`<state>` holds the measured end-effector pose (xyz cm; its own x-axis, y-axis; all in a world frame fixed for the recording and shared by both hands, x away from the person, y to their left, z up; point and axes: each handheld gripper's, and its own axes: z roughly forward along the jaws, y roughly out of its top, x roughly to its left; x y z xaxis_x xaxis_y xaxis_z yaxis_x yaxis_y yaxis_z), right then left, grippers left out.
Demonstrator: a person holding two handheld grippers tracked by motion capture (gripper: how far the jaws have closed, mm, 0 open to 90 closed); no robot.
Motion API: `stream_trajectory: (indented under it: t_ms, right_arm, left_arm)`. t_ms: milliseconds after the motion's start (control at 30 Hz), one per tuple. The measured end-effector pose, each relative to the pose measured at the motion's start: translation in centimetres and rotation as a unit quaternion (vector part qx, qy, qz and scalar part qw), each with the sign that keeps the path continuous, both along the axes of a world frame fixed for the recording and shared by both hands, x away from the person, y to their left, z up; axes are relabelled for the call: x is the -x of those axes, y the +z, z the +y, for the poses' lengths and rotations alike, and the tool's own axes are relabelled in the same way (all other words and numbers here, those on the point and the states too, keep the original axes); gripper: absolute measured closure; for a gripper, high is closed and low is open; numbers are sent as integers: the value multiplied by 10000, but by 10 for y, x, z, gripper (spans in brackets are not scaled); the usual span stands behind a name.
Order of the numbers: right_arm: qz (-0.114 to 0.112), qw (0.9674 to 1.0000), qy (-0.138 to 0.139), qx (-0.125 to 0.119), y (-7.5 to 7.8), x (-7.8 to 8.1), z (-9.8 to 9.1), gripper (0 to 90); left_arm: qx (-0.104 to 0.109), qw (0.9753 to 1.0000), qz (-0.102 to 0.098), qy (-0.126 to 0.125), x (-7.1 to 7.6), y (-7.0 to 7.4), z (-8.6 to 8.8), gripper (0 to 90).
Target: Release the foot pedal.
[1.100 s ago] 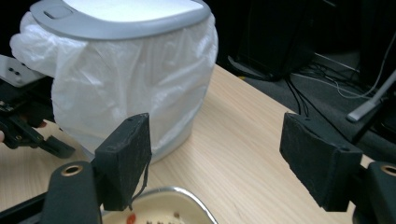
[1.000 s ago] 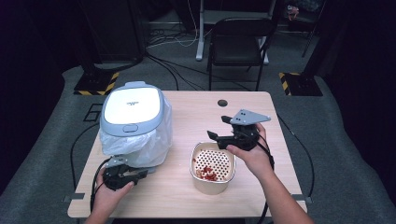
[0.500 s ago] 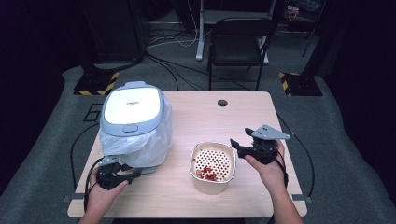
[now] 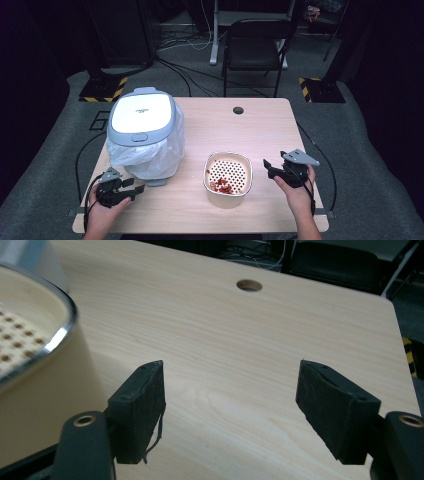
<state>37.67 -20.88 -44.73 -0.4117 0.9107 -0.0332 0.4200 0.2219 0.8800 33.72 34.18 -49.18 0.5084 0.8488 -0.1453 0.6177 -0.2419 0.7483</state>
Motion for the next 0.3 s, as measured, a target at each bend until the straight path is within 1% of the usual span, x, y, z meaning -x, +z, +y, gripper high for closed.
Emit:
stream_trajectory:
  t_ms: [33,67,100,167,233,267,300]
  right_arm:
    - [35,10000,-45,22,-5,0,-2,271]
    - [65,9999,-95,59,-9,-1,-3,269]
    - [99,9998,-126,97,-14,0,-5,268]
    - [196,9996,-164,83,-23,0,-7,267]
    - [283,9994,-175,122,-31,-2,-9,264]
    - [283,9994,-175,122,-31,-2,-9,264]
    - [335,9990,-233,172,-34,-3,-11,255]
  left_arm:
    - [-72,10000,0,12,0,0,2,428]
    - [-44,10000,-42,72,0,-1,3,428]
    - [-35,9999,-43,87,0,-1,5,428]
    - [-2,9999,-6,172,1,0,11,427]
    - [-47,9996,-21,295,1,-1,17,414]
    - [-47,9996,-21,295,1,-1,17,407]
    - [-76,9992,-29,384,1,-1,21,407]
